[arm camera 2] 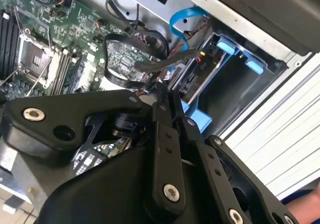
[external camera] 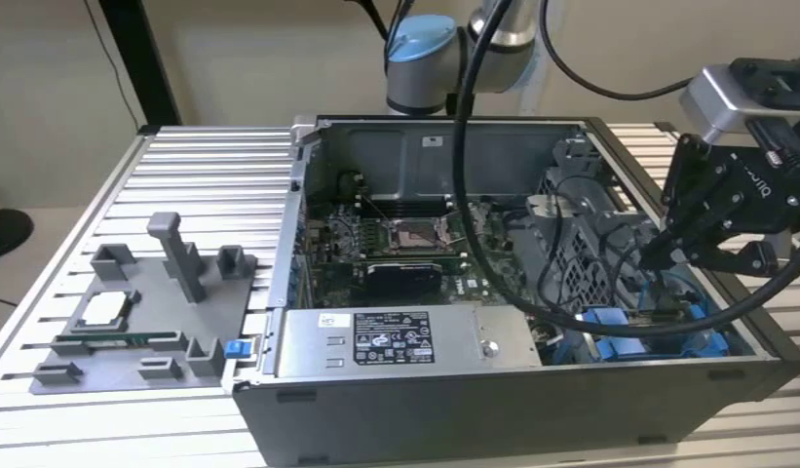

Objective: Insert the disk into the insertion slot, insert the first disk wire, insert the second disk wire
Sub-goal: 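Insert the second disk wire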

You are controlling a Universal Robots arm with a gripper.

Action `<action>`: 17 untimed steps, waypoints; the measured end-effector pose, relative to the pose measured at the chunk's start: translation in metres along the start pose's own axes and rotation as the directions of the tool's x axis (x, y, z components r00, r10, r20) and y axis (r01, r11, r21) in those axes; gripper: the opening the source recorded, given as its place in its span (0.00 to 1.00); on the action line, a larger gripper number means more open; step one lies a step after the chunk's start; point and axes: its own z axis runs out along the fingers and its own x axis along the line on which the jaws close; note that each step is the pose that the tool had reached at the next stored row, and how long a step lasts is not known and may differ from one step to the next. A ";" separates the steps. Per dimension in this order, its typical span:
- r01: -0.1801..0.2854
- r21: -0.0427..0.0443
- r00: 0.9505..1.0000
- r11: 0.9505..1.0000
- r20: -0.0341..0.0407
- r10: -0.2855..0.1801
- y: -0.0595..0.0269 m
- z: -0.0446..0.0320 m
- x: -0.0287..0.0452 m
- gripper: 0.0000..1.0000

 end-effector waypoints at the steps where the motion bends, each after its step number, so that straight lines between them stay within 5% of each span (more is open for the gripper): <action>1: 0.001 0.004 1.000 1.000 0.000 -0.001 0.0025 0.0000 0.0013 0.00; 12: 0.008 0.037 1.000 0.999 0.002 -0.008 0.0281 0.0006 0.0114 0.00; 17: 0.009 0.039 1.000 0.999 0.002 -0.009 0.0288 0.0006 0.0116 0.00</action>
